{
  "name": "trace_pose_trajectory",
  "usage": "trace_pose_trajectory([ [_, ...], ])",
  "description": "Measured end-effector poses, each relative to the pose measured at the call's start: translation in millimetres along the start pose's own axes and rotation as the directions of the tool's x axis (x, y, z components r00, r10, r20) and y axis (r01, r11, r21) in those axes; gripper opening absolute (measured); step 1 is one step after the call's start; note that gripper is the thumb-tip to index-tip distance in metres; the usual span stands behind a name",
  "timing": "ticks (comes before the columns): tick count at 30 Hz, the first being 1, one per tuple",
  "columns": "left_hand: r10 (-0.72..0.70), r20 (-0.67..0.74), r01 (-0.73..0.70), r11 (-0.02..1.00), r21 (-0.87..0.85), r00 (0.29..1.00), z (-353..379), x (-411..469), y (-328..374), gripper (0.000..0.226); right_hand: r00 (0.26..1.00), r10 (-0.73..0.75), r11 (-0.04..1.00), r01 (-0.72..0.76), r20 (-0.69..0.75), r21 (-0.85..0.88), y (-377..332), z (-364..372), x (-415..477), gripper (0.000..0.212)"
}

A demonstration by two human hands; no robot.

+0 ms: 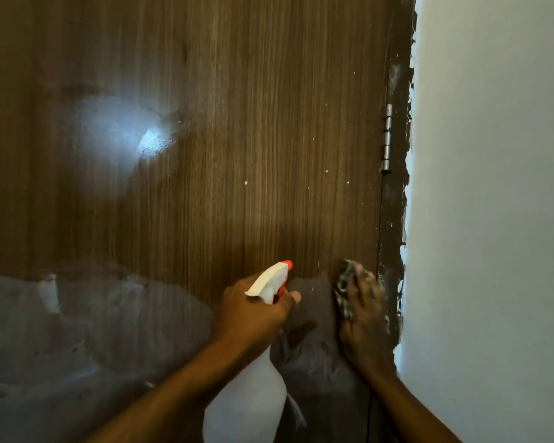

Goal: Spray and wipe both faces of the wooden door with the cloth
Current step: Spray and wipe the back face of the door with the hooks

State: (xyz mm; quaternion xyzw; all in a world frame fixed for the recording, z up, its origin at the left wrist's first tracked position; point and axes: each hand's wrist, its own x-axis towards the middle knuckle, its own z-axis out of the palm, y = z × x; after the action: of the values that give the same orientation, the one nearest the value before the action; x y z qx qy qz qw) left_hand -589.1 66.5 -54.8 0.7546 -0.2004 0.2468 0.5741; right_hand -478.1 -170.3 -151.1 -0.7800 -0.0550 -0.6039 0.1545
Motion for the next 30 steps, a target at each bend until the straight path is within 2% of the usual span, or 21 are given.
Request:
trace_pose_trajectory([
  [2,0.027,0.003,-0.027,1.0,0.014,1.0,5.2,-6.2,-5.3,0.061,0.977,0.197,0.98,-0.195,-0.078,0.036,11.1,-4.8,9.4,0.06],
  [4,0.027,0.001,-0.027,0.999,0.031,1.0,6.0,-11.0,-13.2,0.062,0.873,0.456,0.89,-0.445,-0.173,0.1,-5.1,-3.0,46.1,0.058],
  [5,0.018,-0.007,-0.018,0.999,0.026,1.0,3.0,-11.4,-16.3,0.062,0.842,0.505,0.863,-0.486,-0.188,0.138,-22.3,0.4,63.8,0.057],
  [6,0.015,-0.02,-0.015,1.0,0.02,1.0,-1.6,-9.9,-18.8,0.061,0.86,0.473,0.88,-0.452,-0.189,0.146,-43.3,7.2,74.3,0.059],
  [7,0.022,-0.029,-0.021,1.0,0.017,0.999,-6.8,-7.3,-19.5,0.06,0.91,0.379,0.923,-0.357,-0.17,0.146,-63.1,16.4,76.3,0.062],
  [9,0.046,-0.031,-0.045,0.999,0.022,0.998,-17.7,-1.8,-17.6,0.057,0.99,0.089,0.991,-0.078,-0.107,0.105,-86.3,38.8,50.3,0.064],
  [11,0.064,-0.039,-0.063,0.998,0.031,0.997,-22.4,1.1,-18.4,0.056,0.989,-0.143,0.989,0.144,-0.036,0.042,-74.5,53.4,7.4,0.066],
  [12,0.051,-0.036,-0.05,0.998,0.038,0.998,-22.6,-0.8,-19.8,0.056,0.985,-0.175,0.985,0.175,-0.003,0.01,-58.2,54.4,-12.9,0.068],
  [13,0.027,-0.038,-0.026,0.999,0.042,0.999,-21.8,-5.8,-22.3,0.057,0.99,-0.137,0.99,0.137,0.034,-0.009,-41.3,49.3,-29.0,0.071],
  [15,-0.041,-0.042,0.044,0.997,0.06,0.998,-19.4,-22.1,-31.0,0.061,0.994,0.104,0.994,-0.103,0.036,-0.04,-18.5,32.5,-36.4,0.07],
  [17,-0.105,-0.026,0.106,0.992,0.066,0.994,-20.1,-37.5,-43.4,0.062,0.921,0.385,0.922,-0.387,-0.06,-0.01,-27.4,20.1,-16.6,0.066],
  [18,-0.132,-0.033,0.134,0.989,0.068,0.991,-23.9,-42.6,-49.1,0.062,0.869,0.482,0.876,-0.48,-0.107,0.05,-43.8,17.7,-0.3,0.065],
  [19,-0.14,-0.049,0.143,0.987,0.074,0.989,-28.8,-45.3,-52.6,0.06,0.844,0.521,0.854,-0.511,-0.131,0.1,-64.0,17.1,16.8,0.065],
  [20,-0.129,-0.068,0.135,0.987,0.089,0.989,-35.9,-45.3,-54.5,0.056,0.863,0.489,0.871,-0.474,-0.129,0.131,-85.7,18.5,30.2,0.065],
  [21,-0.116,-0.077,0.124,0.987,0.106,0.99,-43.1,-42.7,-55.2,0.053,0.916,0.383,0.92,-0.368,-0.12,0.134,-104.1,23.6,36.3,0.065],
  [23,-0.075,-0.094,0.088,0.986,0.14,0.993,-54.9,-35.5,-54.6,0.052,0.995,0.054,0.996,-0.048,-0.089,0.07,-127.2,39.4,23.0,0.063],
  [25,-0.063,-0.091,0.078,0.98,0.182,0.994,-63.8,-33.5,-56.0,0.055,0.98,-0.19,0.981,0.192,-0.053,0.035,-122.4,51.6,-10.3,0.059],
  [26,-0.077,-0.087,0.094,0.974,0.208,0.993,-65.8,-35.6,-60.0,0.059,0.969,-0.245,0.969,0.245,-0.025,0.022,-110.0,53.6,-29.2,0.058],
  [28,-0.147,-0.089,0.165,0.953,0.253,0.985,-67.1,-46.9,-68.9,0.064,0.977,-0.211,0.977,0.211,0.024,-0.002,-81.3,48.3,-61.9,0.059],
  [30,-0.234,-0.101,0.252,0.936,0.245,0.967,-69.6,-63.5,-74.9,0.063,0.999,0.003,1.0,-0.002,0.037,-0.008,-70.7,41.9,-70.8,0.063],
])
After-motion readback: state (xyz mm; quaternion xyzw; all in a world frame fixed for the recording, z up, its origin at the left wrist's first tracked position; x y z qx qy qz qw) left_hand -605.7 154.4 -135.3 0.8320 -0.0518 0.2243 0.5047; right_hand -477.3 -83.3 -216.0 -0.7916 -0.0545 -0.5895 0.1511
